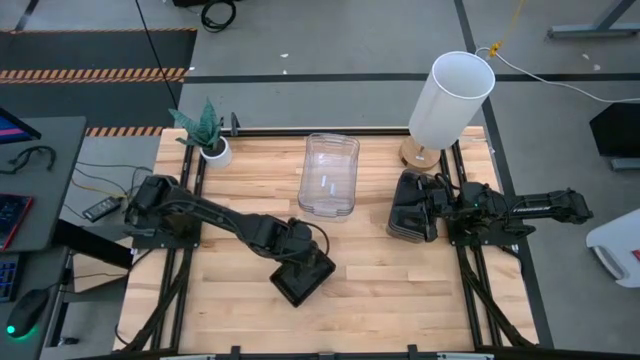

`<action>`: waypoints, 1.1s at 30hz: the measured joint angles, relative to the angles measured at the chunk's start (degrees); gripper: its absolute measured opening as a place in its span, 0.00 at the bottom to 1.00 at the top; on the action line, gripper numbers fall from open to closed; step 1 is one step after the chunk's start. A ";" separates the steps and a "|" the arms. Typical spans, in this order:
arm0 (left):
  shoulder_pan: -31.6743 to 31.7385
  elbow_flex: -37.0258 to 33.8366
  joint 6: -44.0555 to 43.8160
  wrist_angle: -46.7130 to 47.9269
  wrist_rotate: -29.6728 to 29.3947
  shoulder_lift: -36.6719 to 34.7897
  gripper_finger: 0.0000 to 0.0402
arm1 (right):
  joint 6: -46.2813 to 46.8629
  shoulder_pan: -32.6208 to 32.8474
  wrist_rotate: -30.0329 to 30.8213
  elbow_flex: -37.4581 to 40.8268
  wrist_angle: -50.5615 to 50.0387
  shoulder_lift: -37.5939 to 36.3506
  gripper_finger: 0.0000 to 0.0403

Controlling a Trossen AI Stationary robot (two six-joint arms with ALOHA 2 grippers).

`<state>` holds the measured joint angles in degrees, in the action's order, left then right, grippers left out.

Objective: Stack baskets by color
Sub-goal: Stack the bottom black bin on the black bins, then return to Home Position

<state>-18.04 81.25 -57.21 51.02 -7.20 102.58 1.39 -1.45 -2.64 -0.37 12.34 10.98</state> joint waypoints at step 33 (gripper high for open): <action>-0.13 0.02 18.34 -1.78 -0.56 4.08 0.44 | 0.00 -0.02 0.00 -0.02 0.94 0.26 0.32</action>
<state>-18.17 81.28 -38.87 49.25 -7.76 106.67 1.39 -1.48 -2.63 -0.38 13.28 11.25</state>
